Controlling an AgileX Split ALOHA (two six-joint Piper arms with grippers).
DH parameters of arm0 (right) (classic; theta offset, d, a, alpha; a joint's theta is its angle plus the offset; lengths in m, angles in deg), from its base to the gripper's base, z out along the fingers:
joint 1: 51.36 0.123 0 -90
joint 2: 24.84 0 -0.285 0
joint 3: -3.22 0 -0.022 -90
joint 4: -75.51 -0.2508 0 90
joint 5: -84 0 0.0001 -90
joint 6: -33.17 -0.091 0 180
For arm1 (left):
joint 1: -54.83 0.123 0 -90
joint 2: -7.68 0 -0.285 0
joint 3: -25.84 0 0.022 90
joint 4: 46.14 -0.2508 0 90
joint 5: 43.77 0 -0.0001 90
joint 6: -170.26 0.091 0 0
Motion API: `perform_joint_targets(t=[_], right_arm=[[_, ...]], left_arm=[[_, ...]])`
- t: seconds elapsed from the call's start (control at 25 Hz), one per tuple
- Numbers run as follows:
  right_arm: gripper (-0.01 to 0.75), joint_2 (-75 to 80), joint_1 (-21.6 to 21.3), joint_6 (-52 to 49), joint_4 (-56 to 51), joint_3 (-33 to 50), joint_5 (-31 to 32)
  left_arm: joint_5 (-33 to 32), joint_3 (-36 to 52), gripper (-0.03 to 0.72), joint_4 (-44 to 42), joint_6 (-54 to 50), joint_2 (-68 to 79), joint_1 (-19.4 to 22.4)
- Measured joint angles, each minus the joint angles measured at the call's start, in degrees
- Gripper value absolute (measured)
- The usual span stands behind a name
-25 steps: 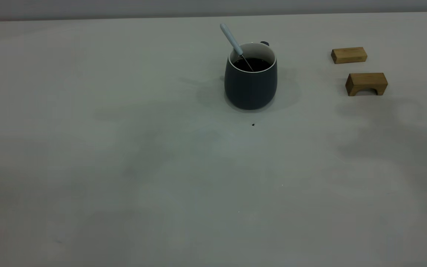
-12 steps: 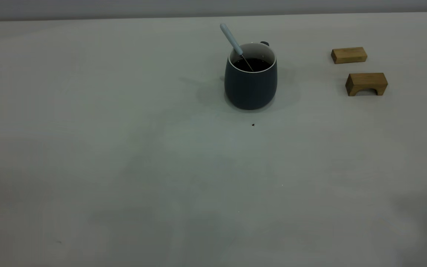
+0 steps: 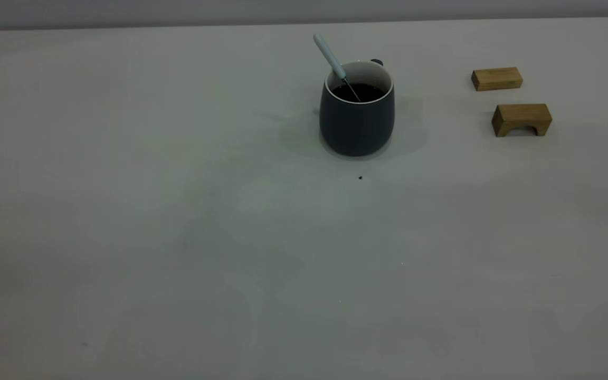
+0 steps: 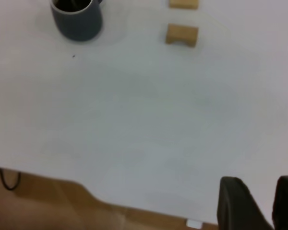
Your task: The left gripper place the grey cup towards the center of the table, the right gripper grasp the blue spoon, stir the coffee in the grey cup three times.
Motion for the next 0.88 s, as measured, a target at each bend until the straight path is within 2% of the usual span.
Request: perform_joint_targets(t=[0.12, 0.28, 0.36, 0.88], right_arm=[[0.231, -6.35, 0.0, -0.36, -0.14, 6.27, -0.1], [0.232, -13.87, 0.0, -0.6, -0.65, 11.6, -4.26], [0.232, -16.26, 0.0, -0.6, -0.91, 12.2, -5.77], [0.236, -16.65, 0.0, -0.65, 0.13, 12.82, -5.84]], left_arm=[[0.0, 0.0, 0.585, 0.0, 0.0, 0.0, 0.0], [0.0, 0.0, 0.585, 0.05, 0.0, 0.0, 0.0], [0.0, 0.0, 0.585, 0.05, 0.0, 0.0, 0.0], [0.0, 0.0, 0.585, 0.05, 0.0, 0.0, 0.0]])
